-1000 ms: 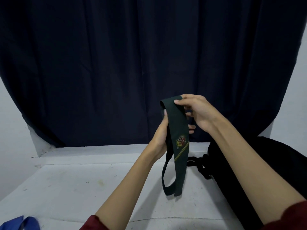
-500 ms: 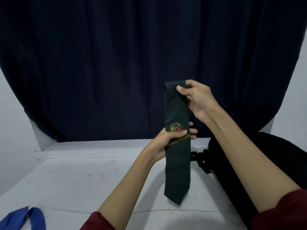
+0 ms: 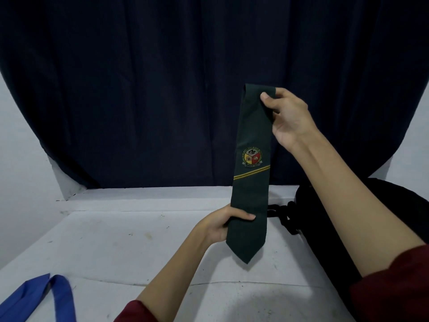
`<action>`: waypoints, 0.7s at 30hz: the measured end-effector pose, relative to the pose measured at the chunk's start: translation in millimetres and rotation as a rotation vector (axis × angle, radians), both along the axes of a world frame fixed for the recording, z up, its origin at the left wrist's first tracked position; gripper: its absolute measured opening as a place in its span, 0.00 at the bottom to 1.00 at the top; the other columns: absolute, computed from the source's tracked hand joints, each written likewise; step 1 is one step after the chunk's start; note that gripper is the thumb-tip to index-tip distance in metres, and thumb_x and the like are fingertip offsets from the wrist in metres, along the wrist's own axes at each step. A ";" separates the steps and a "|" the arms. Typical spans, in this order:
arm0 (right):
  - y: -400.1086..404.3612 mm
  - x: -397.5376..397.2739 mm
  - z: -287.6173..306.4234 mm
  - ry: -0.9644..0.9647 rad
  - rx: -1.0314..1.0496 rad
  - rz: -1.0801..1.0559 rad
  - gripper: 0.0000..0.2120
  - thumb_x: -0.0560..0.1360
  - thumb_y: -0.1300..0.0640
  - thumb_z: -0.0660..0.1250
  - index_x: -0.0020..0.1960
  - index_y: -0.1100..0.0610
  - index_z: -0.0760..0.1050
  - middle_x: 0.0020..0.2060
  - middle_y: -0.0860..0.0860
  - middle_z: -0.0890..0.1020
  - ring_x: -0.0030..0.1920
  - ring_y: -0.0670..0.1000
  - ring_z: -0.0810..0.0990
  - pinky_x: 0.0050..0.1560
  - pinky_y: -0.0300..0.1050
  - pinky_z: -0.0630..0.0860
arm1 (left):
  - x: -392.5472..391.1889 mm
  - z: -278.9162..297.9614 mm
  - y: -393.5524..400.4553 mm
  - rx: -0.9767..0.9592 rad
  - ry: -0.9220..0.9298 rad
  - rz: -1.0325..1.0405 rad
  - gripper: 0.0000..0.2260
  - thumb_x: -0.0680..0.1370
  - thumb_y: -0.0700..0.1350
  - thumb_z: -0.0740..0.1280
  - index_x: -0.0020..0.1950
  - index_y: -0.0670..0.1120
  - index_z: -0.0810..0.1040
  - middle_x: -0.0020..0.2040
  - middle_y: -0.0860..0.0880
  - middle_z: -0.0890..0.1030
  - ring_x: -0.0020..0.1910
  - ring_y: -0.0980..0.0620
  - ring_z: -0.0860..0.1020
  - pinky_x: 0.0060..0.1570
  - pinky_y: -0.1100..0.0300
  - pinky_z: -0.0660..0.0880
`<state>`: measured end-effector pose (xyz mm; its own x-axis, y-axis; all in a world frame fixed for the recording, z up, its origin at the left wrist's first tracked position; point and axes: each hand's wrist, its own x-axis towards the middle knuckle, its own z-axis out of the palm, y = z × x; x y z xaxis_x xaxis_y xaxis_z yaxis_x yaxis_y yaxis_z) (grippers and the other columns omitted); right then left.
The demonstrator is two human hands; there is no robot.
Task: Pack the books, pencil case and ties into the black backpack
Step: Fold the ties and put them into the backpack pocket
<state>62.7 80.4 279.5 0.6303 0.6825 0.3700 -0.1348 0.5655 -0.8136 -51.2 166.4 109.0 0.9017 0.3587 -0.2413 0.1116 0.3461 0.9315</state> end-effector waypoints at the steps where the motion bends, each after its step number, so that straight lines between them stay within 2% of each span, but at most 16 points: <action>1: 0.2 0.1 -0.1 0.007 0.001 0.000 0.05 0.75 0.67 0.66 0.43 0.59 0.77 0.41 0.54 0.82 0.41 0.50 0.82 0.46 0.47 0.82 | -0.5 -2.4 -0.9 -0.010 0.003 0.001 0.08 0.72 0.33 0.68 0.47 0.43 0.81 0.42 0.47 0.85 0.43 0.50 0.82 0.45 0.58 0.78; 3: 0.9 -0.3 -1.1 0.026 0.005 0.008 0.05 0.75 0.68 0.66 0.43 0.60 0.77 0.41 0.54 0.82 0.41 0.51 0.82 0.45 0.47 0.82 | -1.5 -5.6 -3.6 -0.050 0.002 -0.010 0.08 0.67 0.35 0.69 0.42 0.43 0.85 0.44 0.46 0.85 0.42 0.49 0.83 0.45 0.58 0.78; 4: 1.3 -0.8 -1.9 0.037 0.010 0.016 0.05 0.75 0.68 0.66 0.43 0.60 0.77 0.41 0.55 0.82 0.42 0.51 0.82 0.45 0.47 0.82 | -1.6 -7.0 -5.2 -0.064 0.000 -0.017 0.09 0.65 0.35 0.69 0.43 0.43 0.86 0.46 0.46 0.84 0.44 0.49 0.83 0.47 0.57 0.78; 7: 2.3 -2.4 -2.6 0.062 0.018 0.028 0.05 0.75 0.68 0.66 0.44 0.60 0.77 0.41 0.55 0.82 0.41 0.50 0.82 0.43 0.47 0.82 | 2.6 -13.0 -4.4 -0.097 -0.053 -0.085 0.24 0.66 0.37 0.71 0.63 0.41 0.78 0.60 0.42 0.79 0.55 0.45 0.78 0.60 0.53 0.73; 8: 2.2 -3.1 -2.4 0.061 0.019 0.028 0.04 0.75 0.68 0.66 0.44 0.60 0.77 0.41 0.54 0.82 0.41 0.50 0.82 0.43 0.46 0.82 | 3.2 -13.3 -4.0 -0.108 -0.067 -0.104 0.27 0.66 0.37 0.71 0.66 0.41 0.75 0.63 0.42 0.77 0.58 0.45 0.76 0.62 0.51 0.71; 11: 1.1 -3.7 -1.3 0.058 0.031 0.016 0.04 0.75 0.67 0.66 0.44 0.60 0.77 0.41 0.54 0.82 0.40 0.49 0.82 0.41 0.45 0.82 | 4.7 -8.2 -5.6 -0.097 -0.080 -0.079 0.21 0.68 0.37 0.71 0.61 0.42 0.77 0.57 0.44 0.80 0.55 0.46 0.78 0.60 0.54 0.73; 14: 0.4 -3.7 -2.2 0.024 0.024 -0.027 0.04 0.75 0.67 0.67 0.46 0.60 0.78 0.41 0.53 0.82 0.40 0.48 0.82 0.40 0.44 0.81 | 7.7 9.5 -8.9 0.206 -0.143 0.079 0.19 0.73 0.38 0.71 0.62 0.46 0.73 0.57 0.47 0.80 0.55 0.50 0.79 0.53 0.60 0.76; 17: 2.4 -5.5 -5.9 -0.034 0.002 -0.093 0.04 0.75 0.66 0.67 0.44 0.59 0.78 0.41 0.53 0.82 0.40 0.49 0.82 0.40 0.43 0.81 | 12.2 28.9 -10.6 0.520 -0.335 0.380 0.25 0.72 0.41 0.74 0.66 0.50 0.69 0.60 0.51 0.79 0.59 0.55 0.78 0.57 0.60 0.76; 19: 5.2 -7.9 -8.8 -0.055 -0.003 -0.130 0.04 0.75 0.66 0.67 0.43 0.58 0.78 0.40 0.53 0.82 0.40 0.49 0.82 0.41 0.44 0.81 | 14.8 41.3 -12.8 0.639 -0.432 0.505 0.23 0.71 0.43 0.75 0.63 0.50 0.72 0.57 0.52 0.81 0.56 0.57 0.79 0.57 0.61 0.76; 21: 8.4 -10.7 -10.2 -0.049 0.003 -0.151 0.05 0.74 0.66 0.67 0.42 0.58 0.78 0.39 0.52 0.82 0.40 0.48 0.82 0.42 0.44 0.81 | 18.5 50.6 -16.7 0.700 -0.441 0.546 0.17 0.71 0.44 0.75 0.58 0.48 0.76 0.52 0.52 0.83 0.52 0.57 0.81 0.54 0.60 0.78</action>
